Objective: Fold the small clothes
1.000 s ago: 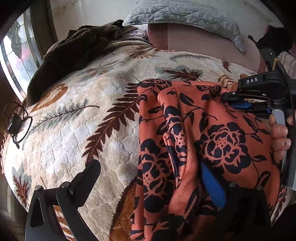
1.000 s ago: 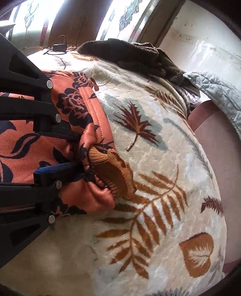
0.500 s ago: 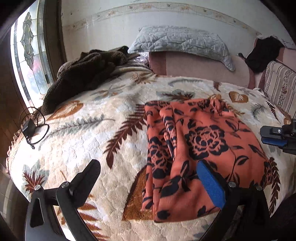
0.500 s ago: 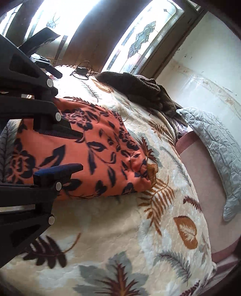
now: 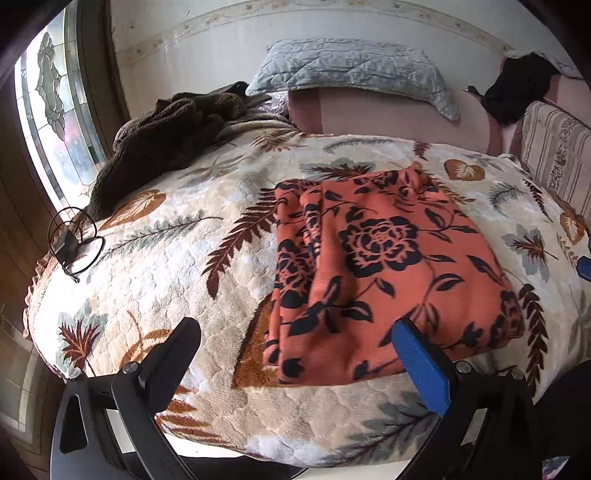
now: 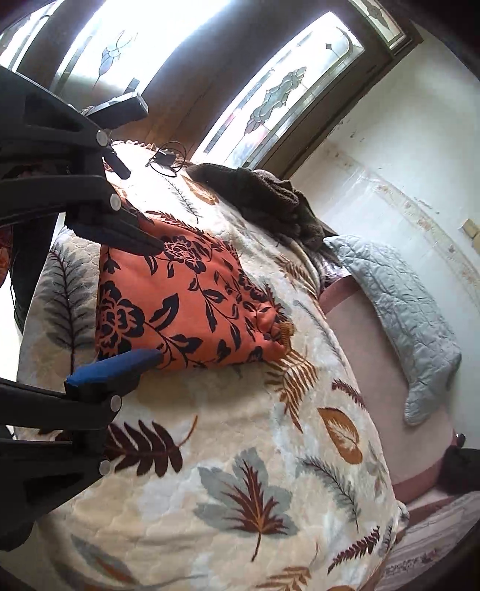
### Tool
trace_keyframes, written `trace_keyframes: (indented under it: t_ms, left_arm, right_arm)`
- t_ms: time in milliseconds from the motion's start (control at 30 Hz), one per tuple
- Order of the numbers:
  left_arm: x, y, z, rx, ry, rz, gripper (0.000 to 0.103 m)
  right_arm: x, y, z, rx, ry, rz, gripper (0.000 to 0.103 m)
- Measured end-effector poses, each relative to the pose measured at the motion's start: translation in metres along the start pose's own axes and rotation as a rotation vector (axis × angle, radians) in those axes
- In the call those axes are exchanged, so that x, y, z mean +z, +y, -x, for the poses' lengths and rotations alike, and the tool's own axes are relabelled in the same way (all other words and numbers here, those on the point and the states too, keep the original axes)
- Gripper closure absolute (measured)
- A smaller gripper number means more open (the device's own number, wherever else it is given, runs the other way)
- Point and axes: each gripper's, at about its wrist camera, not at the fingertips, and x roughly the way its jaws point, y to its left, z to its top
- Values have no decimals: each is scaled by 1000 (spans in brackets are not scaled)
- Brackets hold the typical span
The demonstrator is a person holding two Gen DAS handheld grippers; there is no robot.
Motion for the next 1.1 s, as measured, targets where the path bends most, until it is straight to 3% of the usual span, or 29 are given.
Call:
trace_keyframes:
  t_ms: [433, 867, 933, 1100]
  left_arm:
    - [48, -71, 109, -99, -190, -104, 0]
    - [60, -110, 168, -178, -251, -146, 0]
    - [61, -113, 173, -186, -263, -152, 0]
    - [66, -107, 155, -203, -201, -153, 0]
  right_arm:
    - [-6, -33, 125, 2, -242, -77, 46]
    - [-15, -42, 204, 6, -404, -103, 42]
    - [-17, -41, 211, 1, -416, -98, 36]
    - [-18, -41, 218, -12, -420, -89, 28]
